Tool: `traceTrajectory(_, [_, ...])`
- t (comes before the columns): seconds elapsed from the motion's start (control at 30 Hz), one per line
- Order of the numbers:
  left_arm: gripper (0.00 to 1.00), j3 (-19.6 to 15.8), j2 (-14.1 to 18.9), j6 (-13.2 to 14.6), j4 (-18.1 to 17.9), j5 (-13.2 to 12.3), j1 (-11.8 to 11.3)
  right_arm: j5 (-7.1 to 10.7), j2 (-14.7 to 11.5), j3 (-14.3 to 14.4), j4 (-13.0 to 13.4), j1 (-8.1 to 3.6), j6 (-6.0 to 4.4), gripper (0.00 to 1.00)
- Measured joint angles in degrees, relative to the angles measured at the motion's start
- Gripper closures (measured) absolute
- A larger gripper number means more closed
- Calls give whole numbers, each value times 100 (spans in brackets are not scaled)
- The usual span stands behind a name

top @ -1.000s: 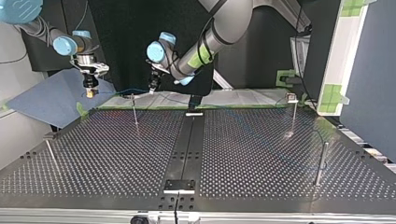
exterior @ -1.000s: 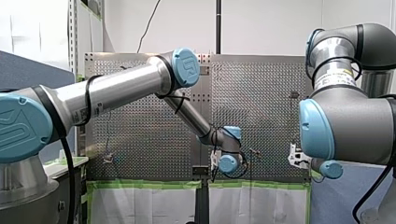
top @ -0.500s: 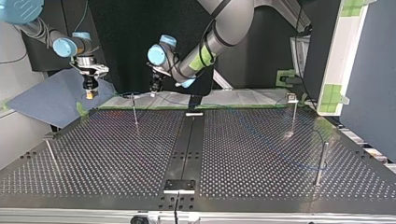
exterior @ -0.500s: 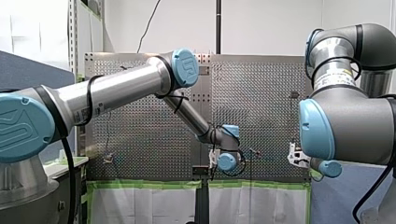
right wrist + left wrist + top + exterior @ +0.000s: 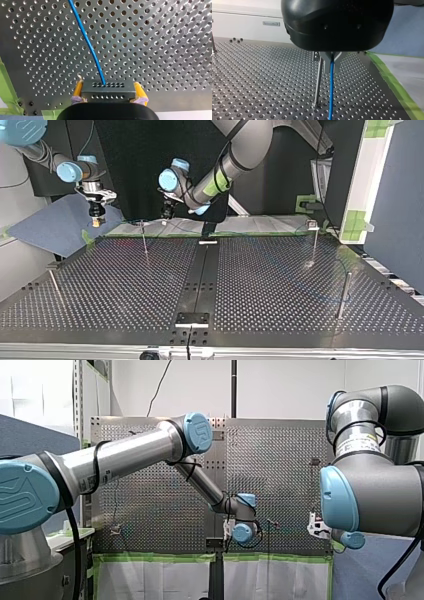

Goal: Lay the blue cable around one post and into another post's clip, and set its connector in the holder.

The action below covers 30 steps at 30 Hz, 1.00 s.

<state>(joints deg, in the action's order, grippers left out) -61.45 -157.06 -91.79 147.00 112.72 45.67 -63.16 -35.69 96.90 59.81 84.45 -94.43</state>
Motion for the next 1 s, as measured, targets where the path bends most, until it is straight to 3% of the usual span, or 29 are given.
traceTrajectory(0.3, [98,26,111,12,184,4,15,-5,-1,-11,-12,-1,-5,100])
traceTrajectory(1.0, [98,-3,97,-107,186,-131,9,-56,2,-55,-17,10,-23,100])
